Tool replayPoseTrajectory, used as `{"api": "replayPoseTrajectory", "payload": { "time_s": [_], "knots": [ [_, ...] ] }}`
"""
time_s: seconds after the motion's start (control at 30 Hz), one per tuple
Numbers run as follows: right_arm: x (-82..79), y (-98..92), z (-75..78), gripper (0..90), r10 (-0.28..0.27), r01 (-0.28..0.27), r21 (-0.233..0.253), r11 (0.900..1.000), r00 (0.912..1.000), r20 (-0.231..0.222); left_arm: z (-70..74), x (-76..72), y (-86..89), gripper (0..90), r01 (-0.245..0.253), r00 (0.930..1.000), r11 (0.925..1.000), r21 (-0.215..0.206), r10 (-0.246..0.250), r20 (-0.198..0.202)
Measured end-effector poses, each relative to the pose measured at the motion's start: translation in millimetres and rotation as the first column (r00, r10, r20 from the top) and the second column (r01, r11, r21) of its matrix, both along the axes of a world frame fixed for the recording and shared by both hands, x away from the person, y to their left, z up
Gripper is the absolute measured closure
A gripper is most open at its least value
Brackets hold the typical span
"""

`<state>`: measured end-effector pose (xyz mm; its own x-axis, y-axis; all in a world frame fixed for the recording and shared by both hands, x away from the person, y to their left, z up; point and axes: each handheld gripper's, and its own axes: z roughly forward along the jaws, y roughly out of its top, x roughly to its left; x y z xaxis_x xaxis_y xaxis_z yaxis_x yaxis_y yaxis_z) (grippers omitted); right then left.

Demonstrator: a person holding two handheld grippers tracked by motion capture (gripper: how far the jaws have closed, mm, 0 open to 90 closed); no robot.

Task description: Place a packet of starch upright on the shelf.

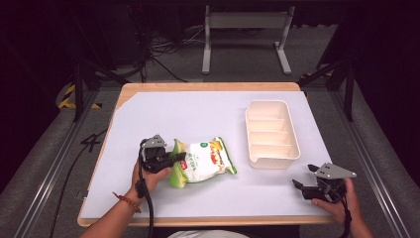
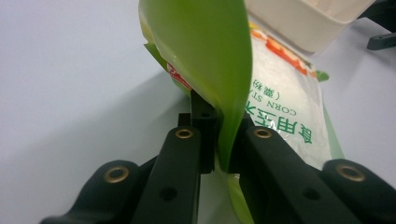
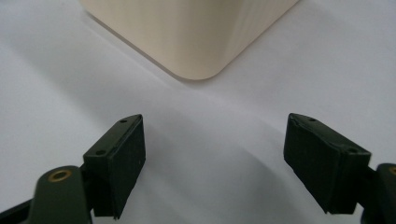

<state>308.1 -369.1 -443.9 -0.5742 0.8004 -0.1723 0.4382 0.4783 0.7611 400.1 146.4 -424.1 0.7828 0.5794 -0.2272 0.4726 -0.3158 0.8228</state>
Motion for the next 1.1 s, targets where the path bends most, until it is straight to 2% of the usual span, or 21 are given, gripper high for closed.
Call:
{"api": "replayPoseTrajectory", "payload": {
  "time_s": [0.03,0.13,0.2,0.27,0.3,0.4,0.53,0.6,0.63,0.73,0.77,0.87,0.9,0.97,1.0,1.03,1.07,1.1],
  "knots": [
    [0.0,0.2,-0.1,20.7,0.0,0.0,-0.002,1.0,1.0,-0.001,5.0,2.8,-1.2,88.4,0.014,0.9992,0.9999,0.004,-0.014,0.037],
    [-0.3,-0.3,0.0,20.7,-0.001,0.001,0.0,1.0,1.0,-0.001,20.5,8.8,-9.9,88.8,0.063,0.9925,0.9978,0.019,-0.065,0.103],
    [-0.2,-0.7,0.0,20.7,-0.004,0.004,0.001,1.0,1.0,-0.001,24.7,10.5,-12.4,88.8,0.074,0.9902,0.997,0.019,-0.076,0.117],
    [-0.1,-0.5,-0.1,20.7,-0.004,0.004,0.0,1.0,1.0,-0.001,33.8,13.8,-17.5,88.8,0.093,0.9825,0.9952,0.032,-0.096,0.159],
    [-0.1,-0.4,-0.2,20.7,-0.003,0.003,-0.002,1.0,1.0,-0.001,42.2,16.5,-22.2,88.8,0.113,0.9756,0.9927,0.042,-0.119,0.184],
    [-0.1,-1.0,-0.1,20.7,-0.004,0.004,0.002,1.0,1.0,-0.002,55.2,20.2,-30.6,88.8,0.138,0.9652,0.9882,0.067,-0.149,0.215],
    [-0.1,-1.6,-0.2,20.7,-0.005,0.005,0.001,1.0,1.0,-0.002,72.5,25.7,-44.7,88.9,0.172,0.9485,0.9784,0.114,-0.196,0.249],
    [-0.2,-1.5,-0.2,20.7,-0.004,0.004,0.001,1.0,1.0,-0.002,75.3,26.5,-47.1,88.9,0.178,0.9471,0.9776,0.113,-0.201,0.25],
    [-0.1,-1.5,-0.2,20.7,-0.003,0.003,0.002,1.0,1.0,-0.001,81.6,28.3,-52.4,88.9,0.189,0.9389,0.9739,0.125,-0.217,0.267],
    [0.3,-1.9,-0.3,20.7,-0.005,0.005,0.004,1.0,1.0,-0.002,94.2,30.8,-63.9,88.9,0.212,0.9229,0.9659,0.148,-0.248,0.295],
    [0.2,-1.8,-0.3,20.7,-0.005,0.005,0.004,1.0,1.0,-0.002,99.1,31.7,-69.3,88.9,0.211,0.9151,0.9628,0.169,-0.255,0.312],
    [0.2,-1.9,-0.3,20.7,-0.005,0.005,0.005,1.0,1.0,-0.002,109.0,34.9,-80.3,88.9,0.222,0.8975,0.9521,0.21,-0.284,0.338],
    [0.3,-2.0,-0.5,20.7,-0.005,0.005,0.007,1.0,1.0,-0.002,112.7,36.7,-84.0,88.9,0.222,0.8921,0.9473,0.231,-0.293,0.344],
    [0.5,-2.1,-0.6,20.7,-0.005,0.005,0.006,1.0,1.0,-0.003,121.8,42.9,-93.9,88.9,0.243,0.8755,0.9313,0.271,-0.331,0.352],
    [0.5,-2.1,-0.7,20.7,-0.003,0.003,0.005,1.0,1.0,-0.004,124.0,44.8,-96.5,88.9,0.245,0.8725,0.9284,0.28,-0.337,0.354],
    [0.5,-2.1,-0.7,20.7,-0.002,0.002,0.005,1.0,1.0,-0.004,124.0,44.8,-96.5,88.9,0.245,0.8725,0.9284,0.28,-0.337,0.354],
    [0.5,-2.3,-0.7,20.7,-0.003,0.004,0.006,1.0,1.0,-0.004,129.7,49.2,-103.4,88.9,0.256,0.8568,0.9177,0.304,-0.361,0.368],
    [0.6,-2.4,-0.7,20.7,-0.005,0.005,0.006,1.0,1.0,-0.004,131.7,51.0,-105.8,88.9,0.252,0.8529,0.9175,0.308,-0.361,0.377]
  ]
}}
